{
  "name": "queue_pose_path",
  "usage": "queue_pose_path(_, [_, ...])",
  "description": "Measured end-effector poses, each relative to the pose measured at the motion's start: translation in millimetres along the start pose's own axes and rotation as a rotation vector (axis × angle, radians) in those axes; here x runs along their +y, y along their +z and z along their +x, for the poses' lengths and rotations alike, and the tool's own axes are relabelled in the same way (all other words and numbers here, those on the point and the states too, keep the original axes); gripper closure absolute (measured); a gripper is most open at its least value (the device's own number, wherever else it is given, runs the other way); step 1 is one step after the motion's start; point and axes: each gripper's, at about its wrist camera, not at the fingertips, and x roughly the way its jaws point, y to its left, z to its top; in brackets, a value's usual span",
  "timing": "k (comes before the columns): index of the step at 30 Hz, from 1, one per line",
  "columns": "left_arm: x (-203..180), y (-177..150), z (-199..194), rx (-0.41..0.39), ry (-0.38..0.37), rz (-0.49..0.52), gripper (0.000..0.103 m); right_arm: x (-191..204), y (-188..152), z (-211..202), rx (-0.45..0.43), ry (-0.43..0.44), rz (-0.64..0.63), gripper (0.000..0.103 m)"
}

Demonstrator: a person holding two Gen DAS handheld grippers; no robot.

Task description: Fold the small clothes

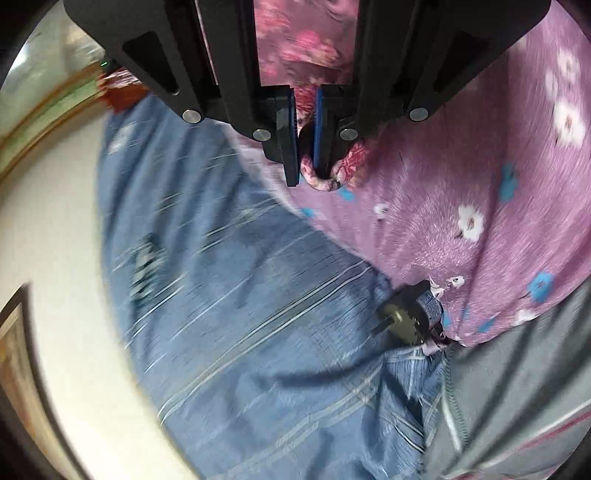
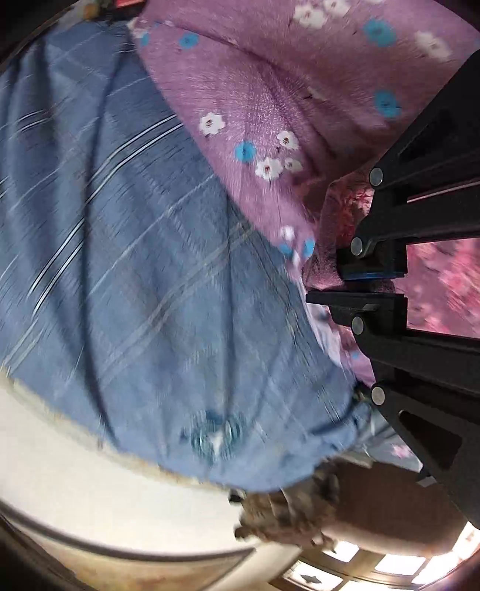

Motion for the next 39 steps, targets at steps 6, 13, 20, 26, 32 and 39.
queue_pose_path(6, [6, 5, 8, 0.013, 0.043, 0.02, 0.075, -39, -6, 24, -0.003, -0.109, 0.115, 0.048])
queue_pose_path(13, [-21, 11, -52, -0.287, 0.076, 0.124, 0.027, 7, -28, -10, -0.059, -0.068, -0.094, 0.046])
queue_pose_path(20, [-13, 7, -30, 0.004, 0.248, 0.138, 0.027, 117, -113, 39, 0.289, 0.024, -0.483, 0.07])
queue_pose_path(26, [-10, 2, -25, 0.115, 0.208, 0.152, 0.028, 152, -163, 118, 0.491, -0.063, -0.565, 0.076])
queue_pose_path(32, [-30, -22, -4, 0.229, 0.149, 0.254, 0.028, 155, -120, 184, 0.339, -0.101, -0.435, 0.077])
queue_pose_path(39, [-31, -39, 29, 0.325, 0.193, 0.282, 0.027, 135, -74, 137, 0.131, -0.049, -0.308, 0.072])
